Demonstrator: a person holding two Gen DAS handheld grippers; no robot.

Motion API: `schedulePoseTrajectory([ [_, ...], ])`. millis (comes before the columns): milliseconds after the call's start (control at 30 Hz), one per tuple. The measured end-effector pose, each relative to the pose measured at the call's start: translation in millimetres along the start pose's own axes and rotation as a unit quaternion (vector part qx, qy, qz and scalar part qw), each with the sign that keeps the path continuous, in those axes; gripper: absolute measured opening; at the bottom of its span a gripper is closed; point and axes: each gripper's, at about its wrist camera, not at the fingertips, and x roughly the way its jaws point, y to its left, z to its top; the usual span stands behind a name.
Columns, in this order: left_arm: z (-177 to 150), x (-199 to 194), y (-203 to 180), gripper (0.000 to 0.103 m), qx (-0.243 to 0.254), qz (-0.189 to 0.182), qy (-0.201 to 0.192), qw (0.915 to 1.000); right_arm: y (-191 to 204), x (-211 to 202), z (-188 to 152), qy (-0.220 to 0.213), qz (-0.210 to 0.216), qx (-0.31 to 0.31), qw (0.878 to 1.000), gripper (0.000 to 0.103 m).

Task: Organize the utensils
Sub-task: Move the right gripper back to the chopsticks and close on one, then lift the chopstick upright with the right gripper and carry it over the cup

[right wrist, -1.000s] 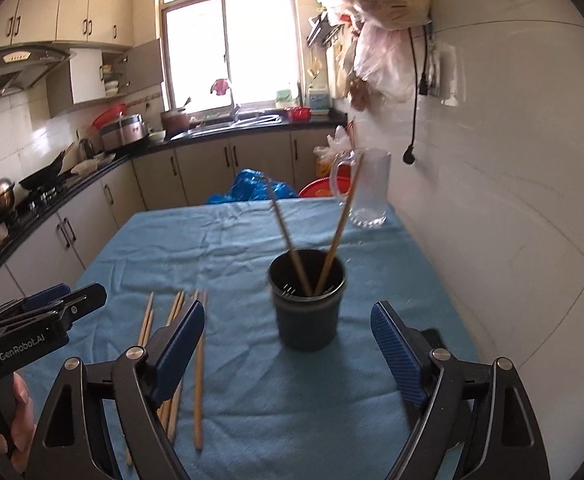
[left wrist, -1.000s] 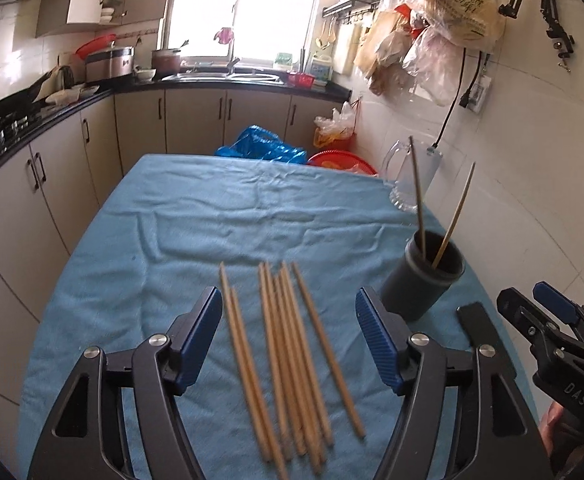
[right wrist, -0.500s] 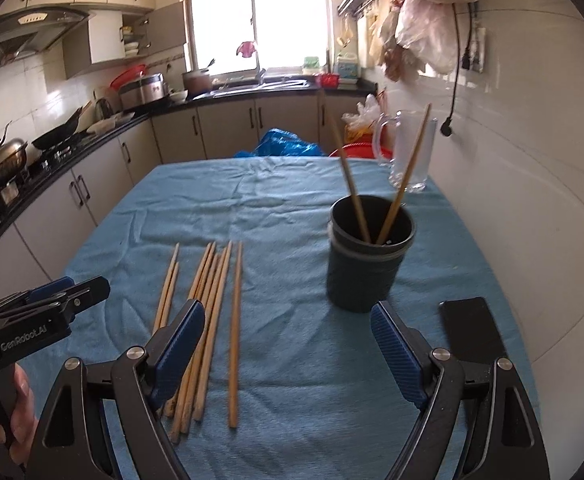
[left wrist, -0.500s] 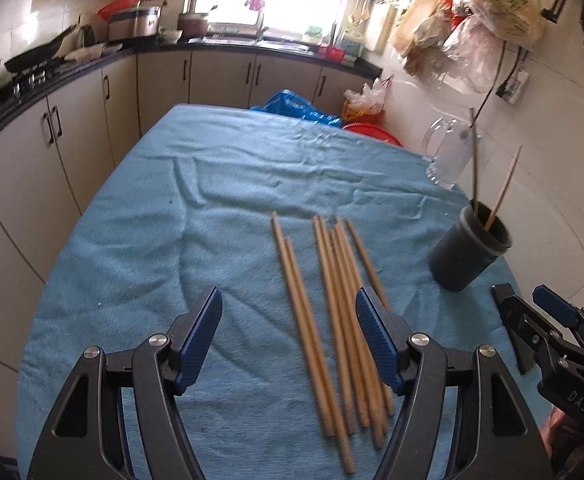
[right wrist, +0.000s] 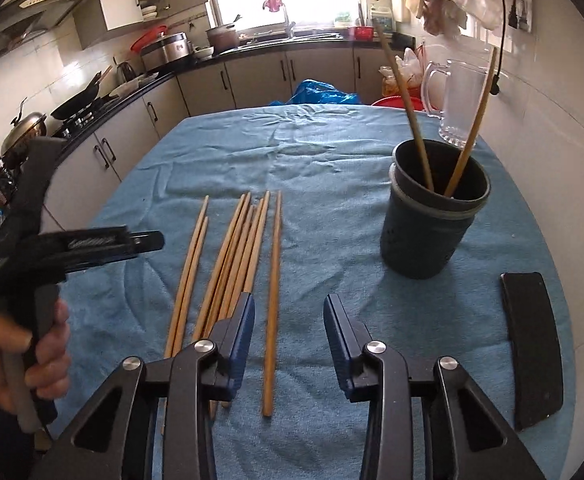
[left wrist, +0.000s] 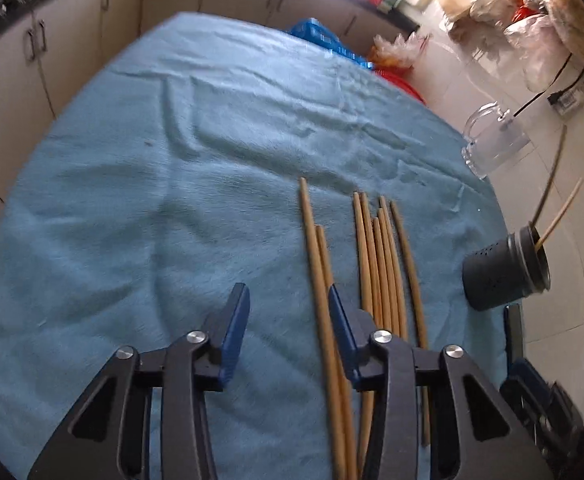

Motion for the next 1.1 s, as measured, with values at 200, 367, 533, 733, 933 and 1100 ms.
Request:
schedulePoseTrajectory([
  [200,12.6,22.0,-12.5,0.024,0.01,0.019,0.015,0.9996,-9.6,-2.2,1.3,0.003,-0.007,0.008,1.0,0.039],
  [367,17.8,28.1,-20.2,0.022,0.025,0.036,0.012,0.999,-9.2,-0.4,4.0,0.006,-0.009,0.007,1.0,0.039],
  [533,13.1,27.3,-23.9,0.015,0.049,0.062,0.009,0.9968,-4.5,8.5,12.7,0.016,-0.01,0.003,1.0,0.039],
  [733,3.4,17.4,-6.8,0.01,0.057,0.058,0.017,0.9966,-1.0,23.8,24.6,0.038,-0.008,0.003,0.999,0.036],
  [933,-1.8,9.8,7.3,0.01,0.051,0.042,0.016,0.9977,13.1,60.0,44.3,0.081,0.005,0.001,0.997,0.026],
  [1100,-1.3,10.7,8.9,0.01,0.051,0.033,0.015,0.998,22.7,98.1,61.0,0.119,-0.005,-0.007,0.993,0.023],
])
